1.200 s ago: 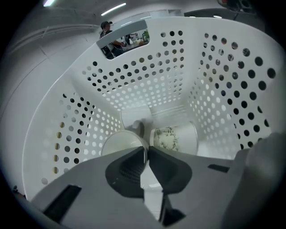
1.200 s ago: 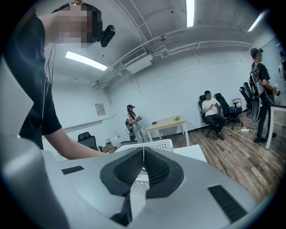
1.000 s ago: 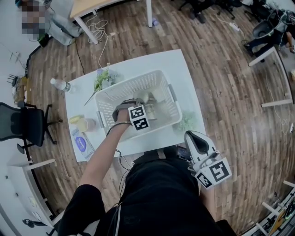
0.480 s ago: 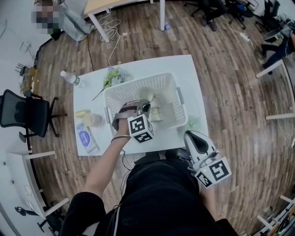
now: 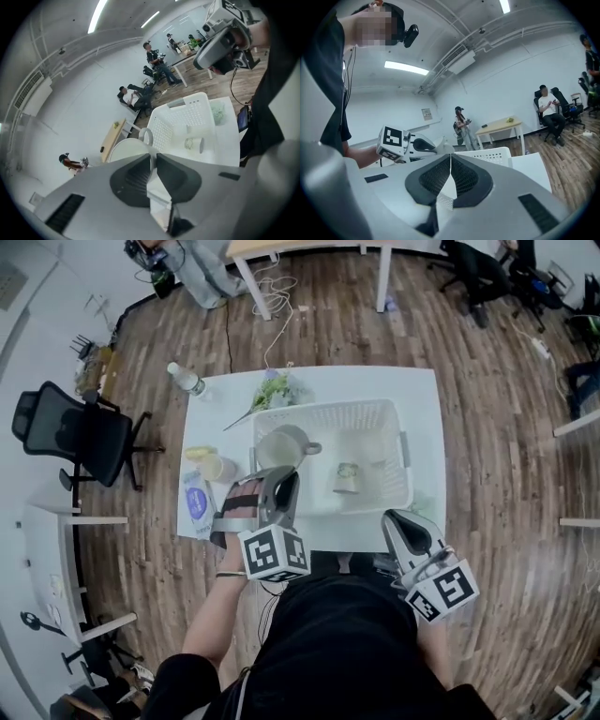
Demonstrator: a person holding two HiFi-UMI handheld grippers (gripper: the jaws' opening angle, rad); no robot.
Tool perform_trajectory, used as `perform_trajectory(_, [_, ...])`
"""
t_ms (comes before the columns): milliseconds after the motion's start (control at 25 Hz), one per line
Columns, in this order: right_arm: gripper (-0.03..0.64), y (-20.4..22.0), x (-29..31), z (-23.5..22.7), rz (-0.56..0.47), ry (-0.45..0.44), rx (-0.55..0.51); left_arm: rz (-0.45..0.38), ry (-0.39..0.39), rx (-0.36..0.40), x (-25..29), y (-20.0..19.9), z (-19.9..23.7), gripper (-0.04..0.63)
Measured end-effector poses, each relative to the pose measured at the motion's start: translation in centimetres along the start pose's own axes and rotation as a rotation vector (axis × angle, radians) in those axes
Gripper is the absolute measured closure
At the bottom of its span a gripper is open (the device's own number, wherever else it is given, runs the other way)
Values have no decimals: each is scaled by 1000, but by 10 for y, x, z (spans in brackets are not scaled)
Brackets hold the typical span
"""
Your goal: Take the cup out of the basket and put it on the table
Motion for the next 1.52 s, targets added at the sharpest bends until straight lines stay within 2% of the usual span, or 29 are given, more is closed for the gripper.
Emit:
perform_trajectory(200, [591, 2, 14, -1, 53, -75, 3, 130, -47, -104, -37, 37, -5, 549])
perform_trajectory(360, [591, 0, 26, -1, 78, -128, -5, 236, -54, -185, -51, 68, -23, 549])
perform_trajectory(520, [591, 4, 44, 3, 112, -166, -16, 329, -22, -258, -53, 106, -50, 549])
perform_trajectory(640, [591, 7, 52, 11, 139, -180, -23, 372, 26, -278, -48, 130, -77, 549])
perform_trajectory(840, [591, 13, 54, 14, 161, -173, -37, 396, 97, -303, -15, 159, -126, 548])
perform_trajectory(1040, [591, 15, 49, 17, 164, -140, -51, 405, 134, -316, 20, 183, -162, 546])
perform_trajectory(1520, [591, 18, 48, 29, 163, -68, -76, 411, 221, -342, 65, 226, -181, 541])
Point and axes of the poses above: the fingertips, and each gripper's own axes: x forward along the fingers, z to its left, y out of its underside, the point moved 7 cm from there along -x, backward along the fingers, and after that the axes turned 15 degrees about x, right-handed, at the moved point
